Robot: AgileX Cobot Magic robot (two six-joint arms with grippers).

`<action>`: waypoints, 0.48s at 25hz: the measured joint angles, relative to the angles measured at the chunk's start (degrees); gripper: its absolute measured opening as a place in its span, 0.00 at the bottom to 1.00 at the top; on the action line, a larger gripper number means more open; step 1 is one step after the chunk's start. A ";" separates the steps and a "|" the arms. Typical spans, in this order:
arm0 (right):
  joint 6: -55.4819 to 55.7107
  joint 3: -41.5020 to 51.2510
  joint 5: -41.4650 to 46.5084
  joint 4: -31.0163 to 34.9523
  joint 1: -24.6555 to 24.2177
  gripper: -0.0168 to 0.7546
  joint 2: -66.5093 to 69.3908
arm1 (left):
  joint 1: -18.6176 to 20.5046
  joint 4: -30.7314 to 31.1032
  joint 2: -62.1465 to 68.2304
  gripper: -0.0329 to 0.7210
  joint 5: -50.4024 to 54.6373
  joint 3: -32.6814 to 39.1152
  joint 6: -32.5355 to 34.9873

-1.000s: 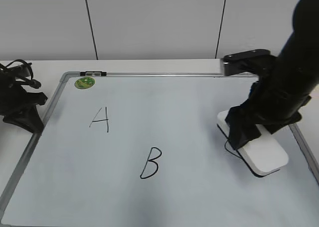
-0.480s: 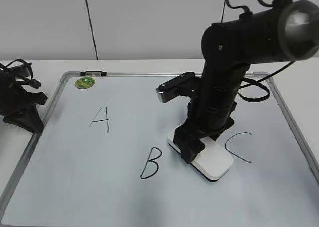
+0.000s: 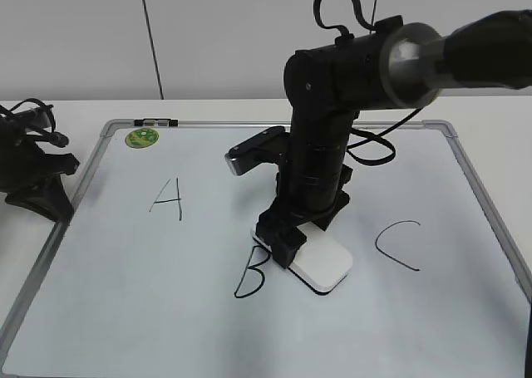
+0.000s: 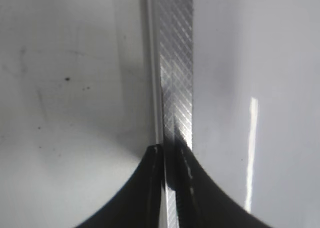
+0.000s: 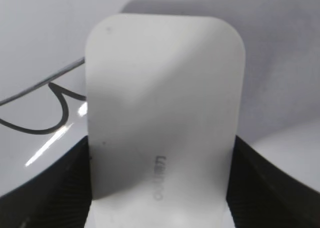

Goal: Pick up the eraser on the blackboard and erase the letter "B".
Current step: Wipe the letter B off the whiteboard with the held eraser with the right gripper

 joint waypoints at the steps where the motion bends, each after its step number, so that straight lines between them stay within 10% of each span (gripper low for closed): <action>1: 0.00 -0.16 0.26 -0.27 0.28 0.72 0.12 | 0.00 0.00 0.00 0.09 0.00 0.00 0.00; 12: -1.53 -0.41 0.04 1.19 11.06 0.72 0.45 | 0.00 -0.13 0.00 0.09 0.09 0.00 0.00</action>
